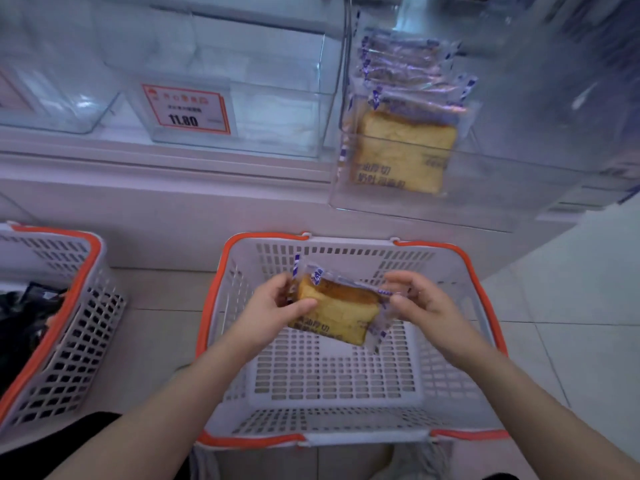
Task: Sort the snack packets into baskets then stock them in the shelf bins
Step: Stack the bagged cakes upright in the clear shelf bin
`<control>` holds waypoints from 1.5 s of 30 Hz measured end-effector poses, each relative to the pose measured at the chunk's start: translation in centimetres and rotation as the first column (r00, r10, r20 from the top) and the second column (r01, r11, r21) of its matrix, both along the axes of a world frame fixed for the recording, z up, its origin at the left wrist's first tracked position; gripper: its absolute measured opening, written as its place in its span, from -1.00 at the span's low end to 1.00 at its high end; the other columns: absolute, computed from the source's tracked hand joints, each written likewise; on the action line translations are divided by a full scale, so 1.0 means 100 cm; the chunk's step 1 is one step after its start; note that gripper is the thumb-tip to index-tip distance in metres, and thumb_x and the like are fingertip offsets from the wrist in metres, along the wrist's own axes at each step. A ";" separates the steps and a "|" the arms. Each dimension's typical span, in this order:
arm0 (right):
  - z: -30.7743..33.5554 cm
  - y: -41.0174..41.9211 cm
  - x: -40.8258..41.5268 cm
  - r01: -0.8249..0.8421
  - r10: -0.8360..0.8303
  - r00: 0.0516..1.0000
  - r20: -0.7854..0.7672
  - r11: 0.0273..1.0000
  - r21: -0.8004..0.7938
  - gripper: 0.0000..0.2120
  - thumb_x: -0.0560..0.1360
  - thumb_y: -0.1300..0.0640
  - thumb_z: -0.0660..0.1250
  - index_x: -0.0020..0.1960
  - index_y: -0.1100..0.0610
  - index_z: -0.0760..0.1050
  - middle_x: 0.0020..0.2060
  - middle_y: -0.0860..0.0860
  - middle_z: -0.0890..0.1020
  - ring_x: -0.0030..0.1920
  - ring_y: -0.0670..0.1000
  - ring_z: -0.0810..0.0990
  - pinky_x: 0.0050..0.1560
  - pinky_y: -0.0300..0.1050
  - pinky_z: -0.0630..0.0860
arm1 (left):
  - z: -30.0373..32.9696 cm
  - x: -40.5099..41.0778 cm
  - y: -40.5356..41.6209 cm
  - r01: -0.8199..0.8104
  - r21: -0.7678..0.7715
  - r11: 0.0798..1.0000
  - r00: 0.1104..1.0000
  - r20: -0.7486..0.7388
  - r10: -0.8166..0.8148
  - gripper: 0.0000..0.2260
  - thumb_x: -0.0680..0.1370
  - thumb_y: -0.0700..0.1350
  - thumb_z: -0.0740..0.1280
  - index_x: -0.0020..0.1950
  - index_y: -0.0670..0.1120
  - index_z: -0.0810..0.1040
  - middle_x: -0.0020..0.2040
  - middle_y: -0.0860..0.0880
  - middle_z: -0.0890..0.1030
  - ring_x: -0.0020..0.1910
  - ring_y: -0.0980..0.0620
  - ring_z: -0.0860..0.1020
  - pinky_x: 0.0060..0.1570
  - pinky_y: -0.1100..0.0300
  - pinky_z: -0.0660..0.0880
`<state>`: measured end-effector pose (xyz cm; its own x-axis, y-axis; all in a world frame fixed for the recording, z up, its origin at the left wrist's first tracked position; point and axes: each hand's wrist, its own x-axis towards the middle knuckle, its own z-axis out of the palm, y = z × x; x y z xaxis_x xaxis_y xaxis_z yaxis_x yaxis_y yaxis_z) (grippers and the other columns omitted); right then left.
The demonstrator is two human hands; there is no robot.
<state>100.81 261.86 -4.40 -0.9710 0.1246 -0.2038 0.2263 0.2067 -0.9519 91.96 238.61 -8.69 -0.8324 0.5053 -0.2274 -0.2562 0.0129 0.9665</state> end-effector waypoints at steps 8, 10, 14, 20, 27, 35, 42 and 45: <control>0.058 0.006 0.021 0.047 -0.003 0.989 -0.149 0.956 0.291 -0.70 0.46 0.35 0.35 -0.27 -0.03 0.53 -0.35 -0.14 0.61 -0.32 -0.30 0.55 -0.26 -0.47 0.44 | 0.045 0.018 -0.007 -0.022 0.037 0.999 0.989 -0.145 0.027 -0.76 0.46 -0.33 0.36 0.05 -0.05 0.53 -0.10 0.03 0.67 -0.11 0.10 0.62 -0.13 0.25 0.56; 0.070 0.005 0.022 0.068 0.074 0.967 -0.245 0.849 0.524 -0.68 0.45 0.32 0.37 -0.28 -0.08 0.46 -0.37 -0.20 0.55 -0.29 -0.39 0.51 -0.24 -0.55 0.36 | 0.053 0.022 -0.008 -0.025 0.048 0.999 0.988 -0.154 0.032 -0.78 0.47 -0.32 0.35 0.05 -0.08 0.52 -0.07 0.00 0.66 -0.09 0.06 0.61 -0.09 0.23 0.57; 0.079 -0.009 0.017 0.416 -0.290 0.854 -0.432 0.879 0.232 -0.75 0.50 0.26 0.31 -0.27 -0.03 0.47 -0.44 -0.17 0.55 -0.39 -0.26 0.50 -0.28 -0.35 0.43 | 0.080 0.029 0.001 -0.074 0.118 0.990 0.974 -0.205 0.097 -0.80 0.49 -0.32 0.32 0.01 -0.05 0.52 -0.15 0.10 0.67 -0.15 0.17 0.61 -0.17 0.32 0.54; 0.121 -0.020 0.017 0.174 -0.273 0.927 -0.256 0.919 -0.353 -0.70 0.34 0.04 0.41 0.05 0.05 0.52 -0.14 -0.07 0.70 -0.14 -0.08 0.67 -0.14 -0.14 0.58 | 0.146 0.020 0.016 -0.115 0.257 0.959 0.951 -0.251 0.181 -0.82 0.47 -0.25 0.34 -0.01 0.01 0.52 -0.17 0.11 0.68 -0.17 0.15 0.64 -0.20 0.26 0.57; 0.204 0.021 0.015 0.121 -0.086 0.909 -0.407 0.991 0.059 -0.78 0.43 0.33 0.36 -0.15 0.01 0.63 -0.26 -0.11 0.70 -0.26 -0.18 0.63 -0.23 -0.39 0.51 | 0.230 -0.010 0.043 0.118 0.210 0.970 0.903 -0.430 -0.017 -0.81 0.40 -0.11 0.37 -0.02 0.01 0.49 -0.17 0.10 0.64 -0.16 0.17 0.59 -0.16 0.29 0.55; 0.260 0.088 0.004 0.384 -0.221 0.858 -0.464 0.876 0.291 -0.85 0.42 0.25 0.41 -0.02 0.10 0.60 -0.20 0.01 0.72 -0.21 -0.11 0.64 -0.08 -0.24 0.55 | 0.285 -0.103 0.097 -0.242 -0.668 0.704 0.271 -0.743 -0.612 -0.80 0.55 -0.09 0.28 0.14 -0.12 0.50 0.08 -0.07 0.54 0.09 -0.04 0.50 0.06 0.19 0.37; 0.269 0.096 -0.024 0.173 0.025 0.947 -0.320 0.799 0.575 -0.81 0.44 0.25 0.40 -0.10 -0.04 0.60 -0.23 -0.13 0.70 -0.27 -0.10 0.63 -0.34 -0.17 0.53 | 0.270 -0.125 0.143 -0.363 -0.915 0.178 0.188 -0.259 -0.947 -0.72 0.51 0.08 0.31 0.15 -0.02 0.55 0.07 -0.03 0.57 -0.01 -0.03 0.54 -0.19 0.14 0.46; 0.259 0.095 -0.042 0.081 0.066 0.975 -0.211 0.781 0.619 -0.87 0.43 0.21 0.43 -0.05 0.04 0.61 -0.17 -0.09 0.70 -0.14 -0.14 0.63 -0.08 -0.20 0.53 | 0.263 -0.134 0.146 -0.255 -0.955 0.151 0.240 -0.213 -0.947 -0.71 0.48 0.03 0.36 0.15 -0.07 0.54 0.05 -0.03 0.58 0.01 -0.05 0.54 -0.01 0.04 0.54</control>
<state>96.60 271.39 21.49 -0.9789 0.1597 0.1275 0.0419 0.7675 -0.6396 78.58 253.23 17.62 -0.5413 0.8001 -0.2586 0.8408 0.5183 -0.1561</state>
